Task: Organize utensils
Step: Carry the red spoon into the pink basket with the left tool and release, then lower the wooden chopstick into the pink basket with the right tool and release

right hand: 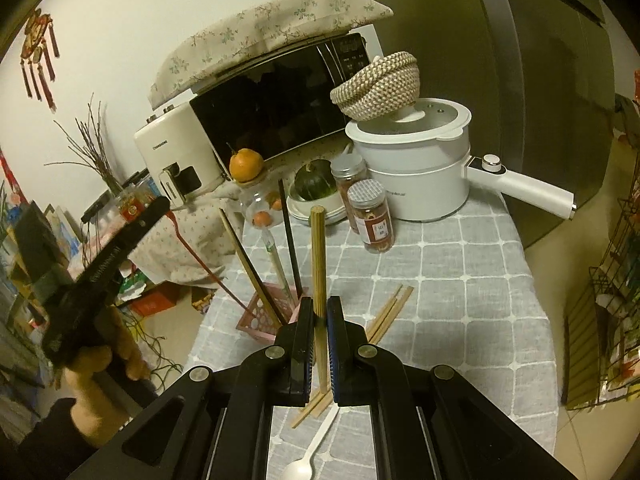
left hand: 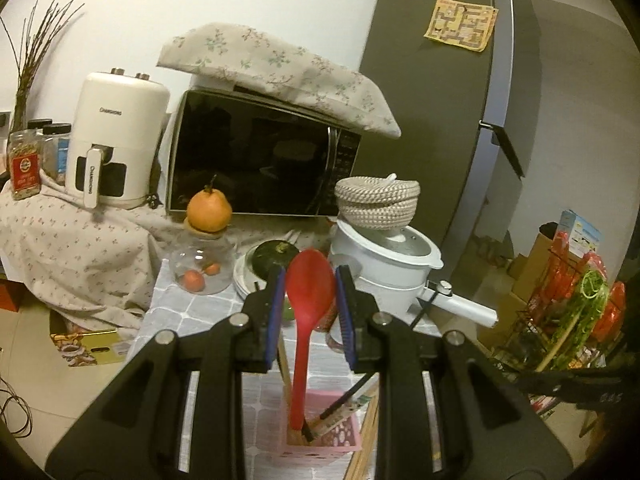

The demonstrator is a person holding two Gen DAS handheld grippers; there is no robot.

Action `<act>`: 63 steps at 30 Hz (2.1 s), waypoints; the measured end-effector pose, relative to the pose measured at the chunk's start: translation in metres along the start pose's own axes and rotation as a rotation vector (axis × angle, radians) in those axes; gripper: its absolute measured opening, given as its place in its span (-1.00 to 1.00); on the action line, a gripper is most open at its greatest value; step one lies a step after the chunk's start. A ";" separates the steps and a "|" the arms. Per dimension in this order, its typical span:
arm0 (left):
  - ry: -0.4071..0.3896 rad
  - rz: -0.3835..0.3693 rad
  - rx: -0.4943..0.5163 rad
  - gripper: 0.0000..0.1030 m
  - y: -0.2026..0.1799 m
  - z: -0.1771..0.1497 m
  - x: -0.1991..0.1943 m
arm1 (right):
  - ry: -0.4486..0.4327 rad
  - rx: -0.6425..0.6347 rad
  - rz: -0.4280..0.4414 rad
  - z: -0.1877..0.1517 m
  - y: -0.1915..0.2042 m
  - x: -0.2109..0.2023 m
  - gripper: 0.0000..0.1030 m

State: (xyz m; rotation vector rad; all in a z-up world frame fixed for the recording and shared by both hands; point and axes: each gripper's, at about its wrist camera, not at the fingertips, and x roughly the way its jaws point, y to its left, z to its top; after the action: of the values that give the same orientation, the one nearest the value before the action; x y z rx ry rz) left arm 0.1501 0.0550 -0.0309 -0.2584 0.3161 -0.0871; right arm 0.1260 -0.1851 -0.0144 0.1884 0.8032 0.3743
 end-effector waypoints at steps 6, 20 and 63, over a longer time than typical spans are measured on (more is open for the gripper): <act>0.013 -0.011 -0.010 -0.48 0.004 -0.008 0.013 | -0.014 -0.009 0.003 0.002 0.003 -0.003 -0.88; 0.187 -0.023 -0.010 -0.47 0.008 -0.033 0.047 | -0.044 -0.003 0.039 0.008 0.008 -0.010 -0.88; 0.629 0.089 0.030 0.34 0.040 -0.071 -0.003 | 0.027 -0.032 -0.086 0.028 0.063 0.102 -0.87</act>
State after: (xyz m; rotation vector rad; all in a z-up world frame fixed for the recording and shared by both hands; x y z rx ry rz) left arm 0.1263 0.0772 -0.1052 -0.1814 0.9500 -0.0833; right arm 0.1952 -0.0874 -0.0440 0.1193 0.8287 0.3090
